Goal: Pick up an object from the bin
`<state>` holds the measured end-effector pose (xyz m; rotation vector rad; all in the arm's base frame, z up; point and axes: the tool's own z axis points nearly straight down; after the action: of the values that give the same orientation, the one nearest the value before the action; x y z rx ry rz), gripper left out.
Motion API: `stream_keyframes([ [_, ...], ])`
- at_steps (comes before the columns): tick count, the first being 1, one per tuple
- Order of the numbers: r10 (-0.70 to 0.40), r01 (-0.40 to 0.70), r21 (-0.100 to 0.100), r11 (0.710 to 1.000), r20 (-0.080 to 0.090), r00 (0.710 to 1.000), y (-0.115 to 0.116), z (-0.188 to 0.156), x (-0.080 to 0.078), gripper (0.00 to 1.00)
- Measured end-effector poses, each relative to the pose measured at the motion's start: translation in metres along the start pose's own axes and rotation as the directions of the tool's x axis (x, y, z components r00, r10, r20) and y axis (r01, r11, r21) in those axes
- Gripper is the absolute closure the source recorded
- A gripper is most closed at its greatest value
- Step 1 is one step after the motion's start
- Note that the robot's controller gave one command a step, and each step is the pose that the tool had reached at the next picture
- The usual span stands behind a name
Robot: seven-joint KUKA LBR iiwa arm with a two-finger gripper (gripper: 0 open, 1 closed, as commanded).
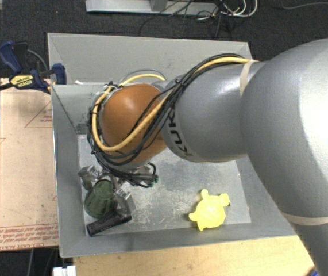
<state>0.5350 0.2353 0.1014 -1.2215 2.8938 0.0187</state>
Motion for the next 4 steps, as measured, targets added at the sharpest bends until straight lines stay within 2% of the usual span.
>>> stream_keyframes([
  [1, 0.018, -0.018, 0.012, 1.000, 0.006, 1.000, -0.059, 0.031, -0.031, 0.00],
  [2, -0.212, 0.211, 0.046, 0.977, 0.043, 0.976, 0.021, 0.019, 0.015, 1.00],
  [4, -0.208, 0.206, 0.039, 0.978, 0.038, 0.977, 0.022, 0.013, 0.016, 1.00],
])
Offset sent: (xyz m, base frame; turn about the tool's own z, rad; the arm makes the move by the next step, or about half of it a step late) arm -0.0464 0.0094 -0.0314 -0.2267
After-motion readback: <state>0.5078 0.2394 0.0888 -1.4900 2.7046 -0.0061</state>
